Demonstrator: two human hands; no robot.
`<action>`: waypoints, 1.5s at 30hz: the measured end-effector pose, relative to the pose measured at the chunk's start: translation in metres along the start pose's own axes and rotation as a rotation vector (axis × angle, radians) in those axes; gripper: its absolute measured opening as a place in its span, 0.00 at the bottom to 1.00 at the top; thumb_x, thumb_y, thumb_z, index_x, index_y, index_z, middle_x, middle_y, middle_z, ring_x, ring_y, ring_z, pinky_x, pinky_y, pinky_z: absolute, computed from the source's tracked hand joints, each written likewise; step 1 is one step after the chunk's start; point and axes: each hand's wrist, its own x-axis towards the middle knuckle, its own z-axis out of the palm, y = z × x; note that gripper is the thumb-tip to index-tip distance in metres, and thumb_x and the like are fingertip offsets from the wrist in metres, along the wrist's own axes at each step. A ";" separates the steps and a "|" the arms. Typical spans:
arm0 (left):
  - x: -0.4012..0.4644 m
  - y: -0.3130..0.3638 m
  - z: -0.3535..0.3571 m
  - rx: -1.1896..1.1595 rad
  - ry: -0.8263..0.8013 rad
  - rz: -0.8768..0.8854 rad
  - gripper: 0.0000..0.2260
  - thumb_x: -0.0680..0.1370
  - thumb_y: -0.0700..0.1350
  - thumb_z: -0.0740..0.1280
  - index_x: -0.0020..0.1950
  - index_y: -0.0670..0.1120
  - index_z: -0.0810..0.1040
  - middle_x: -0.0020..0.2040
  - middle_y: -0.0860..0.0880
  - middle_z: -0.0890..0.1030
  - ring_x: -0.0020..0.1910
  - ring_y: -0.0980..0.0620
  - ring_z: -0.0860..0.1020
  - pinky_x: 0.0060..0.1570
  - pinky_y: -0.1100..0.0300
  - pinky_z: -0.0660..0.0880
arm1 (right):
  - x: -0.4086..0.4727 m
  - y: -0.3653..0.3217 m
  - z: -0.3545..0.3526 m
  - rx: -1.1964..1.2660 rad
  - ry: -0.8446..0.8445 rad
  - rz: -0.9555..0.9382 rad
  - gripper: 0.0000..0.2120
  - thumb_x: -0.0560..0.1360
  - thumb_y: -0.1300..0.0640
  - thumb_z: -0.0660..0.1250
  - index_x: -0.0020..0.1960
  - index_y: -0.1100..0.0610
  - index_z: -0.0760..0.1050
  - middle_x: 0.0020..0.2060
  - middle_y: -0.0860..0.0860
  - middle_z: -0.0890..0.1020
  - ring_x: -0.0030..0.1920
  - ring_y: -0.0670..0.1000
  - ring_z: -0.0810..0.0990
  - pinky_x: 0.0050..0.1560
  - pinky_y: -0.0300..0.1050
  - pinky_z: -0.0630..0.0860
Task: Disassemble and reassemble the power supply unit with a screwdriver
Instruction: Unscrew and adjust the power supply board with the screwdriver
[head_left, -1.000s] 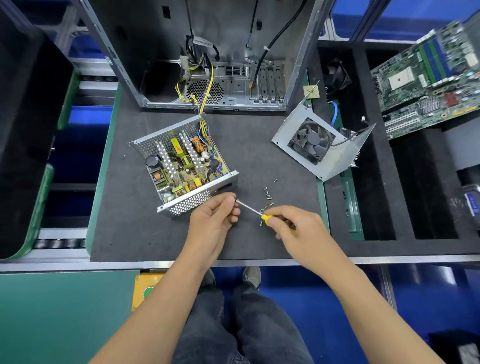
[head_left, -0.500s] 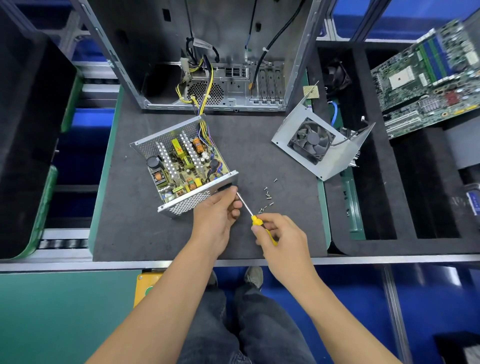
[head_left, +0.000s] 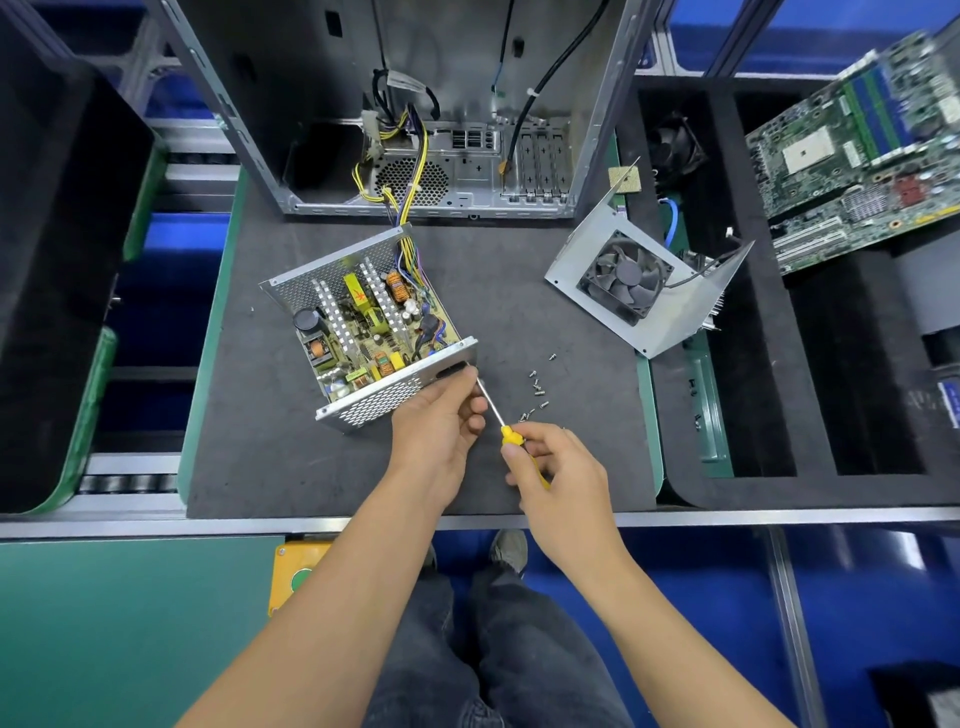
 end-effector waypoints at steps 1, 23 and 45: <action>0.000 0.000 0.000 0.000 0.001 -0.001 0.02 0.77 0.39 0.72 0.46 0.41 0.82 0.33 0.48 0.80 0.28 0.57 0.75 0.25 0.66 0.70 | 0.000 0.000 0.000 0.005 0.000 -0.001 0.07 0.79 0.56 0.68 0.52 0.44 0.79 0.46 0.48 0.78 0.42 0.50 0.82 0.39 0.40 0.77; -0.037 0.011 -0.024 1.000 0.119 1.007 0.06 0.76 0.47 0.74 0.43 0.46 0.81 0.36 0.54 0.80 0.35 0.58 0.75 0.40 0.68 0.70 | 0.006 0.001 -0.001 0.047 -0.004 0.034 0.06 0.78 0.54 0.69 0.54 0.46 0.81 0.47 0.47 0.78 0.44 0.49 0.82 0.40 0.38 0.77; -0.002 0.076 0.000 1.764 -0.189 0.792 0.23 0.78 0.43 0.70 0.72 0.52 0.72 0.64 0.48 0.80 0.62 0.40 0.76 0.59 0.47 0.71 | 0.005 -0.002 -0.002 0.045 -0.029 0.041 0.07 0.78 0.54 0.68 0.55 0.46 0.80 0.48 0.48 0.79 0.46 0.51 0.81 0.47 0.49 0.81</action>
